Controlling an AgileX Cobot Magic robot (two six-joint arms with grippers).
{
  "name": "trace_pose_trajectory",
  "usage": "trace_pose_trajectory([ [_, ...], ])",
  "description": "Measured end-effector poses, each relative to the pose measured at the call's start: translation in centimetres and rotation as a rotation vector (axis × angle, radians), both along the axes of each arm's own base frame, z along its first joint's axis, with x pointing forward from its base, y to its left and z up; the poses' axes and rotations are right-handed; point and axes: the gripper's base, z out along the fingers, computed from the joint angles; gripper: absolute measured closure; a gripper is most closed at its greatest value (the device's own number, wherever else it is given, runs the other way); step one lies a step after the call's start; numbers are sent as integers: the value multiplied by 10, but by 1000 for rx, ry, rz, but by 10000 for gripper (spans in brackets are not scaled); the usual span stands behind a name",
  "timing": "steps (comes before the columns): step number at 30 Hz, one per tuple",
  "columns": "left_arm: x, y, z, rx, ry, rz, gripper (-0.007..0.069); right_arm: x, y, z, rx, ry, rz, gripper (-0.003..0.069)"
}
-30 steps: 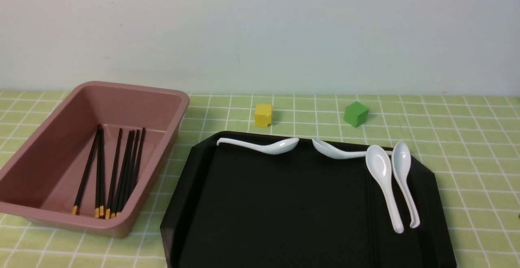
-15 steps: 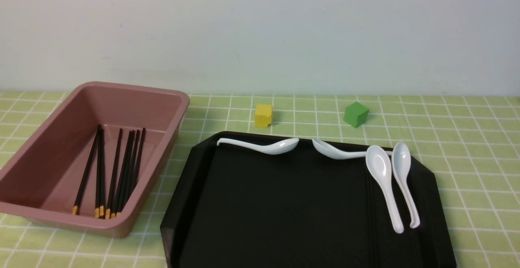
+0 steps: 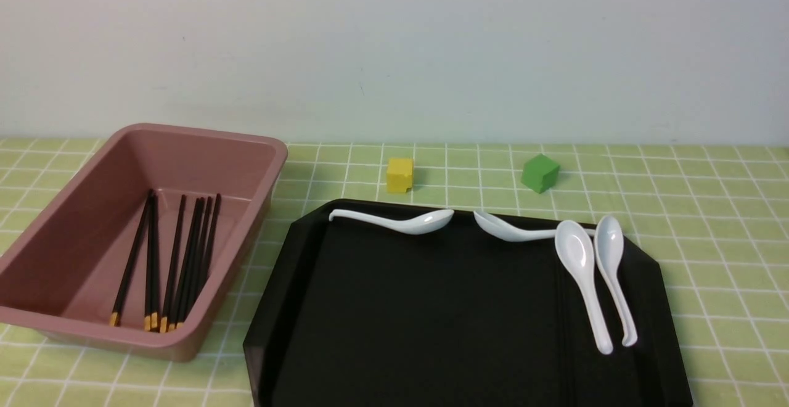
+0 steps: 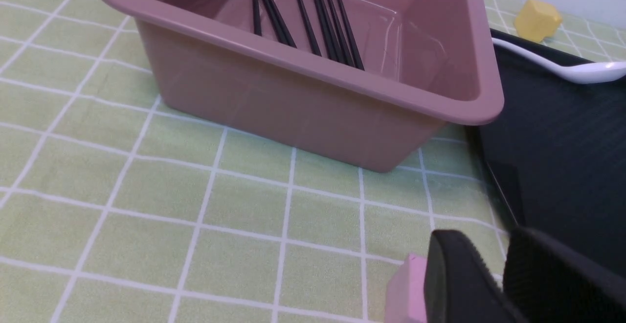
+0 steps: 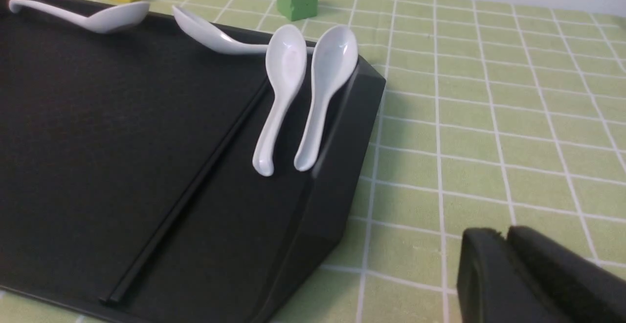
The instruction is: On green tablecloth take chopsticks from black tray and put them in box.
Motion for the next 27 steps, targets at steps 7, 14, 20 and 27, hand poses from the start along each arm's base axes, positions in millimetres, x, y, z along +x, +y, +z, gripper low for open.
trace_pose_trajectory([
  [7,0,0,0,0,0,0,442,0,0,0,0,2,0,568],
  [14,0,0,0,0,0,0,434,0,0,0,-2,3,0,561],
  [20,0,0,0,0,0,0,424,0,0,0,-2,3,0,554],
  [27,0,0,0,0,0,0,417,0,0,0,-2,3,0,545],
])
